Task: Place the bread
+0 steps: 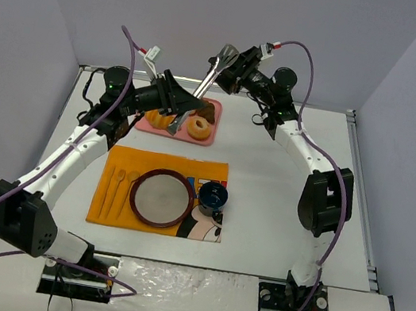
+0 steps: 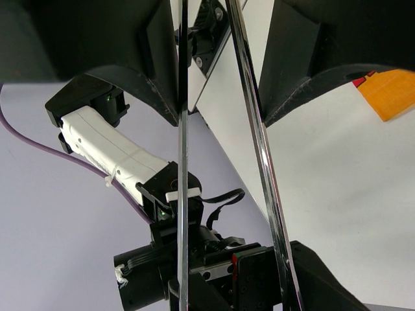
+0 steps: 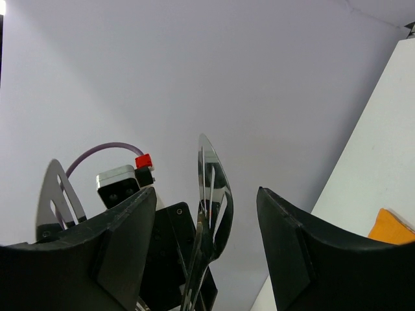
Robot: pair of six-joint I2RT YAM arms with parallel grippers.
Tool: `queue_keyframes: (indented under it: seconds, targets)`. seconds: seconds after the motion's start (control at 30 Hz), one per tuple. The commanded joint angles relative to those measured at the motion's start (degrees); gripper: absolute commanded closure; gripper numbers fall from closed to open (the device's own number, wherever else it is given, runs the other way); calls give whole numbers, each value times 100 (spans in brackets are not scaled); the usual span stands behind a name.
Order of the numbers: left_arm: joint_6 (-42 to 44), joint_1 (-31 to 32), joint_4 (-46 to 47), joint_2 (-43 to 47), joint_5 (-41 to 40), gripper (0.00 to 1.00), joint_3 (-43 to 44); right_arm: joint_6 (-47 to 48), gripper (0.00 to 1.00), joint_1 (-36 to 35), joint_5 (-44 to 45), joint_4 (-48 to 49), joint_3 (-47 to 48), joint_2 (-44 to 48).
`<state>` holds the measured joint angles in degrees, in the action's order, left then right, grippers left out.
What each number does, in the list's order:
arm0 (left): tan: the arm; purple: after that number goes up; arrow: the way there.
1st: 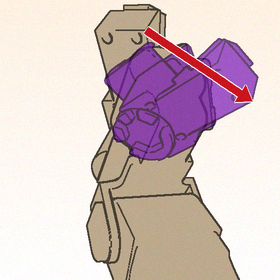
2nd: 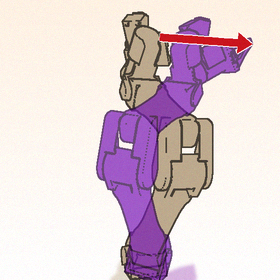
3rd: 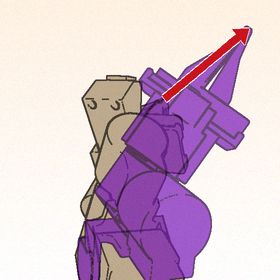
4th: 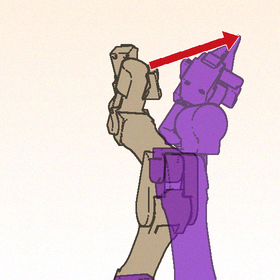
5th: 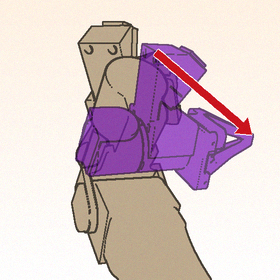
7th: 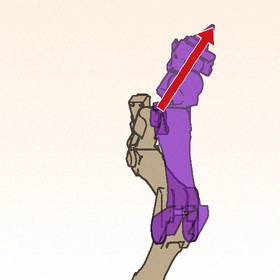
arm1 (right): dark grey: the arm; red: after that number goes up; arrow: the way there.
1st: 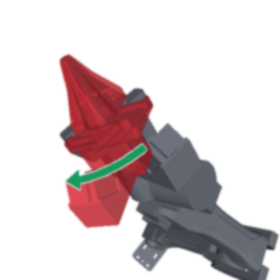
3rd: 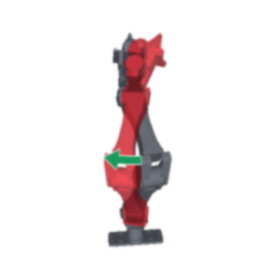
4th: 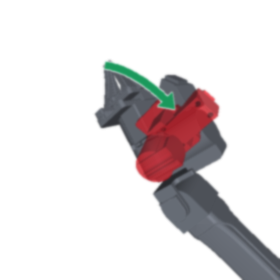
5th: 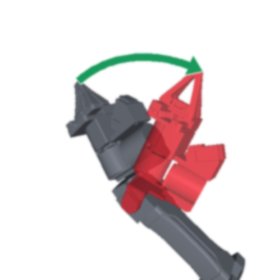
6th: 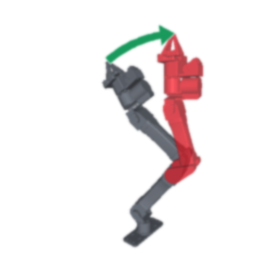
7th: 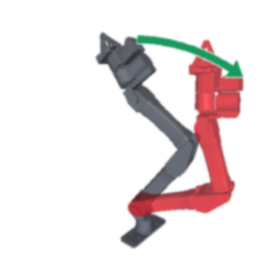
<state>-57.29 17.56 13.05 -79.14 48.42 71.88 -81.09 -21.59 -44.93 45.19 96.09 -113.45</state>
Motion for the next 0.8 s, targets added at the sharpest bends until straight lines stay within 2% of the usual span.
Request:
queue_keyframes:
  seconds: [0.0, 0.3, 0.6, 0.7, 0.77]
  targets:
    - [117, -81, 449, 354, 105, 57, 223, -36, 40, 262, -212, 454, 366, 453]
    - [263, -170, 171, 448, 212, 56, 323, 253, 40, 776, -346, -155, 759, 187]
    - [400, -234, -105, 547, 212, 56, 275, 885, 41, 1187, -289, -881, 521, 173]
    - [749, -296, -741, 609, 56, 56, 352, 1446, 41, 1270, -81, -1328, 334, 408]
    - [1237, -309, -1360, 592, -138, 56, 547, 2008, 40, 1217, 136, -2293, 351, 545]
